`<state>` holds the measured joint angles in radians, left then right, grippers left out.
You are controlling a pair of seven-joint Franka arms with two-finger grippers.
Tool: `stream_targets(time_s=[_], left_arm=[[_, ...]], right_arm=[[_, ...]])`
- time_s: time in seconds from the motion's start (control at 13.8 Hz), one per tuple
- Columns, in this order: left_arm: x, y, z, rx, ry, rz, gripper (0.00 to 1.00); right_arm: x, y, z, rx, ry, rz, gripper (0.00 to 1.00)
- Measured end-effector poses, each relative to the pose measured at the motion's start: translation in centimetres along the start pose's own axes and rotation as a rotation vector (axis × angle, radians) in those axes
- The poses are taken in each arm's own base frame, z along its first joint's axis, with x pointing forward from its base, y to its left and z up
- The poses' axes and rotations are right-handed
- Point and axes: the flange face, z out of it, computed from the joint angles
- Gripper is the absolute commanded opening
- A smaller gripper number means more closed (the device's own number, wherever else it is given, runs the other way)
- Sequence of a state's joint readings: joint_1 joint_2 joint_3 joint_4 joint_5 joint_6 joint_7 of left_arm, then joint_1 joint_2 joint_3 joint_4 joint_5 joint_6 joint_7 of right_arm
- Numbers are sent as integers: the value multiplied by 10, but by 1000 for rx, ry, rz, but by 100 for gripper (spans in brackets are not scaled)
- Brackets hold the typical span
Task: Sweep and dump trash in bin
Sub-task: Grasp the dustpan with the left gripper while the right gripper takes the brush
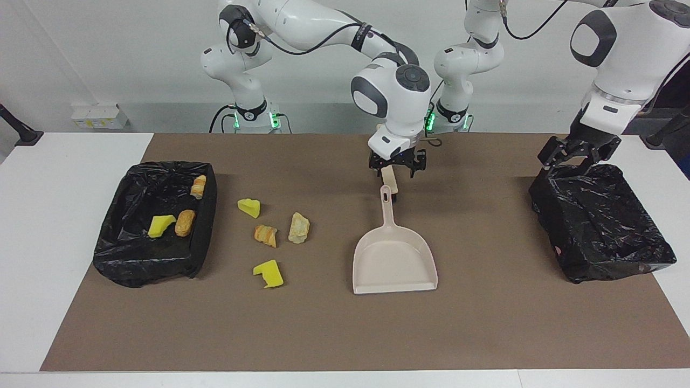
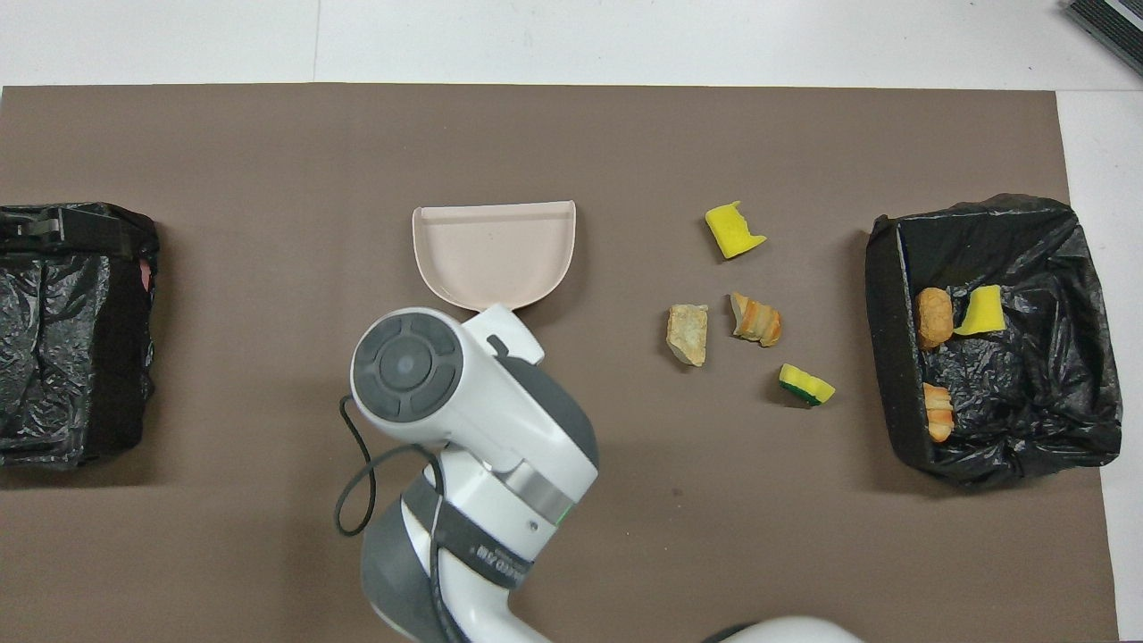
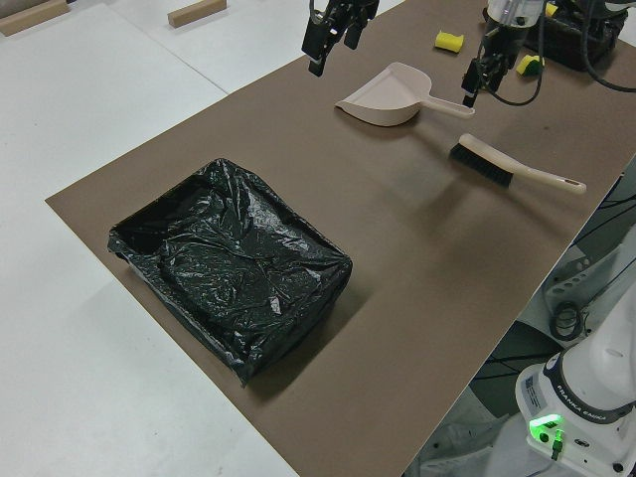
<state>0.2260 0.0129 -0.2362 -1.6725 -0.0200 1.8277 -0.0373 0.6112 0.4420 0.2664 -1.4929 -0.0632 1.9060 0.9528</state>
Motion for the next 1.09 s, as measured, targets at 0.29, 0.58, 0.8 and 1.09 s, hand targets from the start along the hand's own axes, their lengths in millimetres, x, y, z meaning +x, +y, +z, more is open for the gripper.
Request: stream_targets(time_s=[0.29, 0.58, 0.8, 1.09], left_arm=[[14, 38, 17, -25, 58, -17, 100], [16, 104, 46, -58, 41, -25, 100], [1, 180, 71, -80, 0, -34, 100], [-13, 254, 141, -105, -55, 17, 100]], right_arm=[[-84, 10, 53, -19, -21, -54, 97], [-132, 20, 86, -27, -55, -83, 93], [-163, 13, 96, -31, -90, -109, 87], [-166, 13, 95, -31, -91, -105, 36]])
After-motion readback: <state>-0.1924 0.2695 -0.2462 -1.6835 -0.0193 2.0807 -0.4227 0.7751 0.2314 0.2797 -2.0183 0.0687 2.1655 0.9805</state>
